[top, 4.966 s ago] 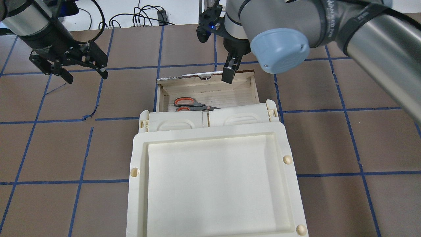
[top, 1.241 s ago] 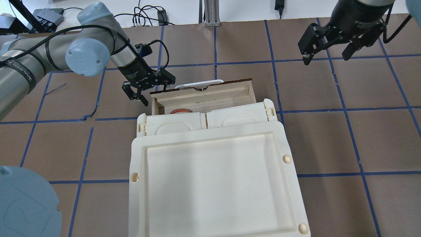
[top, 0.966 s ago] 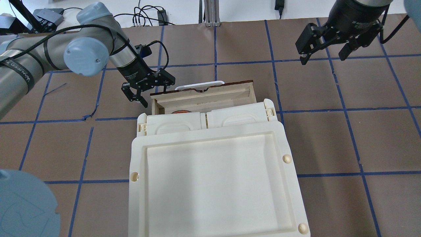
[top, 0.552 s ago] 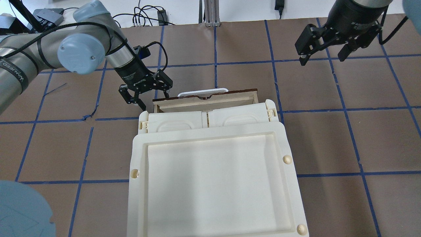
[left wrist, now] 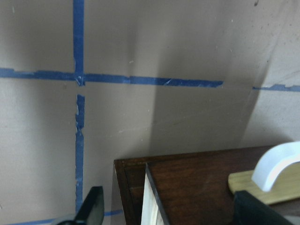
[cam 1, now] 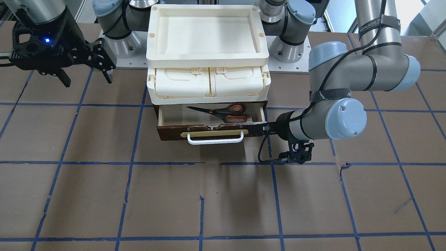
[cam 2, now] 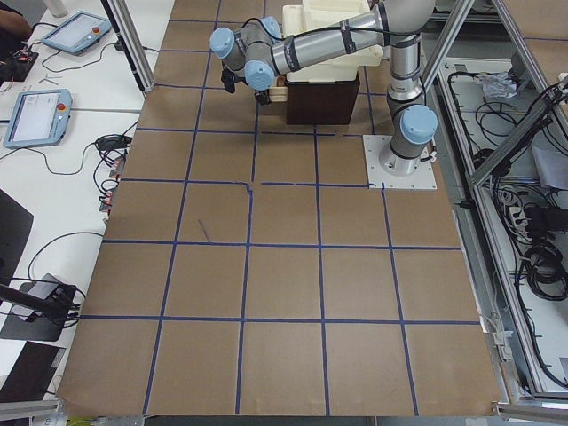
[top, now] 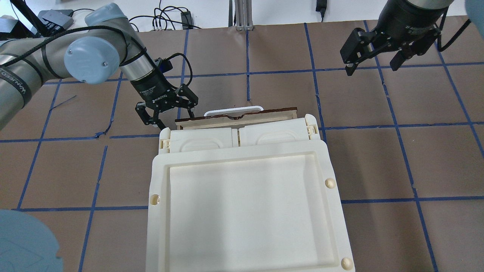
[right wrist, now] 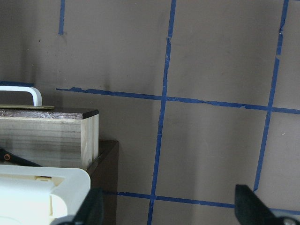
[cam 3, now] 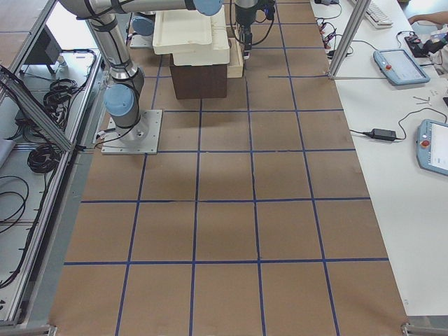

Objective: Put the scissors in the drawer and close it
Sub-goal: 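Push the drawer shut with the left gripper, away from the robot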

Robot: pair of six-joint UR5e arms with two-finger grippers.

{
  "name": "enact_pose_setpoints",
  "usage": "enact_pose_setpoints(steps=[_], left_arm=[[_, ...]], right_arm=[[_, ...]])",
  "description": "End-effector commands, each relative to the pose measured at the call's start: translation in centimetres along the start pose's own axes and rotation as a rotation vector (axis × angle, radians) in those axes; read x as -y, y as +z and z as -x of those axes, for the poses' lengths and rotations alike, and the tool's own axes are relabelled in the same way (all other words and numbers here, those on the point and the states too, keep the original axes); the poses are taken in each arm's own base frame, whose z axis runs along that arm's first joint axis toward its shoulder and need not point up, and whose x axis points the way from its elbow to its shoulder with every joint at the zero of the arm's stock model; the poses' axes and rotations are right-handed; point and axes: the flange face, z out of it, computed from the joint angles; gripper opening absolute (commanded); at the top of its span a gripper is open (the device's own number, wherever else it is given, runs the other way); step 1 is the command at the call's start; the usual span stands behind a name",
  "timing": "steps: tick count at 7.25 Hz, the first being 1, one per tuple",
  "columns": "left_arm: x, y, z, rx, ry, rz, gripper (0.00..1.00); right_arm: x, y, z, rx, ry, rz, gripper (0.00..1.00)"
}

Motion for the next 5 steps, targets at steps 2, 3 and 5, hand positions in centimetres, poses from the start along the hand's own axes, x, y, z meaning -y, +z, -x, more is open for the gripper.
enact_pose_setpoints(steps=[2,3,5], left_arm=[[-0.6,0.5,0.2,0.006,-0.019,0.06,1.0],[-0.8,0.7,0.3,0.007,-0.024,0.077,1.0],[-1.5,1.3,0.4,0.006,-0.042,0.139,1.0]], right_arm=[[-0.9,0.0,-0.1,-0.003,0.048,0.053,1.0],[-1.3,-0.2,0.0,-0.003,0.082,0.059,1.0],[-1.4,0.0,0.0,-0.003,0.088,0.064,1.0]])
